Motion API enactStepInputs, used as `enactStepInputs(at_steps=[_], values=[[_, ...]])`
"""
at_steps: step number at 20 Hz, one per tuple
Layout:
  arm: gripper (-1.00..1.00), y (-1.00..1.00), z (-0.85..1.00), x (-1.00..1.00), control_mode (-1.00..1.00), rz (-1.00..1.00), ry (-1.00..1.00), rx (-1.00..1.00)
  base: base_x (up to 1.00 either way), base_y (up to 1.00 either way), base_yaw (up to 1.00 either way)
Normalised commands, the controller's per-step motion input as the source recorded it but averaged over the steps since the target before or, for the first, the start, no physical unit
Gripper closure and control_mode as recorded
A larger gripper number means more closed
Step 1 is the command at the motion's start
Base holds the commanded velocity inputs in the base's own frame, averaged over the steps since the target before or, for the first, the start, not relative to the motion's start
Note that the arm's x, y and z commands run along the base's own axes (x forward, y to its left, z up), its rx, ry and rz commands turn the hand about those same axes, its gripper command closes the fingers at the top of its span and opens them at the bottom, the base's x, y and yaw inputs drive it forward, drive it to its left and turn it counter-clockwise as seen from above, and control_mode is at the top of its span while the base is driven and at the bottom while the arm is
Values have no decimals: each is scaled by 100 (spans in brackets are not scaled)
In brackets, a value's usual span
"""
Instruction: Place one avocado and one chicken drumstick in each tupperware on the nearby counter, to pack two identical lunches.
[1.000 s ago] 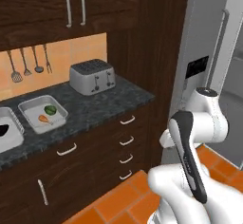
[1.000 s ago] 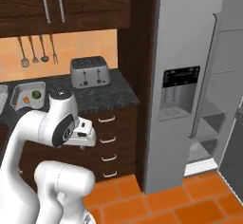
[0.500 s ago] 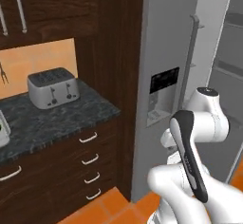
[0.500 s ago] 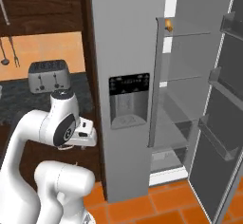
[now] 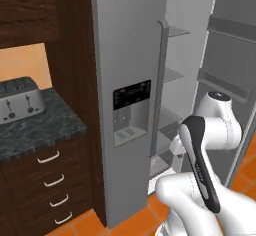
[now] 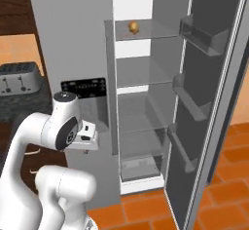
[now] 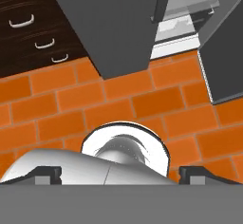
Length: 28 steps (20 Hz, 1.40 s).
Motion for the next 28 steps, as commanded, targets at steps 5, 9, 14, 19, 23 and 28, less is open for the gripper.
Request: enactStepInputs(at_steps=[5,9,14,19,23,28], values=[[-100,0,0,0,100,0,0,0,14,-46,15],[-100,0,0,0,100,0,0,0,52,-41,23],[-100,0,0,0,100,0,0,0,69,-39,25],[-100,0,0,0,100,0,0,0,61,-4,35],[-100,0,0,0,100,0,0,0,19,-54,17],[-100,0,0,0,100,0,0,0,0,-44,0]])
